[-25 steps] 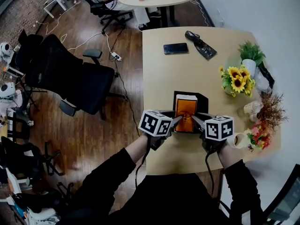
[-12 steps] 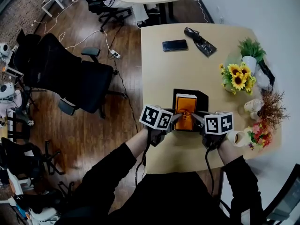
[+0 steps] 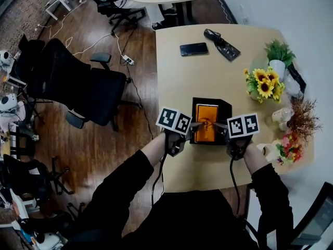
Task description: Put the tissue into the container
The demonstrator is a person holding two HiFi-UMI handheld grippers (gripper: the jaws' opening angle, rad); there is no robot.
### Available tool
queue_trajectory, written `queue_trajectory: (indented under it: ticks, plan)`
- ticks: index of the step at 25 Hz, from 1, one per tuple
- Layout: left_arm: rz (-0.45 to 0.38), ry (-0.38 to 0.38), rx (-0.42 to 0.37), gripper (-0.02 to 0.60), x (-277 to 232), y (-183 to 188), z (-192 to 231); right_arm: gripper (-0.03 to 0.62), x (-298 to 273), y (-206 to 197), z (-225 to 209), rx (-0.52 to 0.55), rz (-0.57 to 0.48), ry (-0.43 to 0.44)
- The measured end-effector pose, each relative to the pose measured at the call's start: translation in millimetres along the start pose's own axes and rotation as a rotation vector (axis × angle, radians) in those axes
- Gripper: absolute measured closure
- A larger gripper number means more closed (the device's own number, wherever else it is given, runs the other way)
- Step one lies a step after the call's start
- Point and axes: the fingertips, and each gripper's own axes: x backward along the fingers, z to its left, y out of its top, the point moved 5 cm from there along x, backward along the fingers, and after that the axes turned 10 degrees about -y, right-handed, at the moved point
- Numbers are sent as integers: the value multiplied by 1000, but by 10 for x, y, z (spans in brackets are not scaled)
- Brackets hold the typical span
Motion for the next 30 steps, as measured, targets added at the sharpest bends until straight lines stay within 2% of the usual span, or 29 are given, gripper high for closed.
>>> queue_trajectory:
  ticks: [3, 10, 18, 30]
  plan:
    - [0, 24, 3, 466, -18, 37, -5, 516, -13, 33, -33, -24, 15, 3]
    - [16, 74, -16, 466, -43, 31, -3, 516, -40, 47, -36, -4, 39, -16]
    - [74, 205, -174, 466, -65, -6, -55, 493, -31, 15, 32, 106, 29, -103]
    - [29, 203, -164, 469, 15, 15, -85, 465, 58, 69, 76, 89, -17, -103]
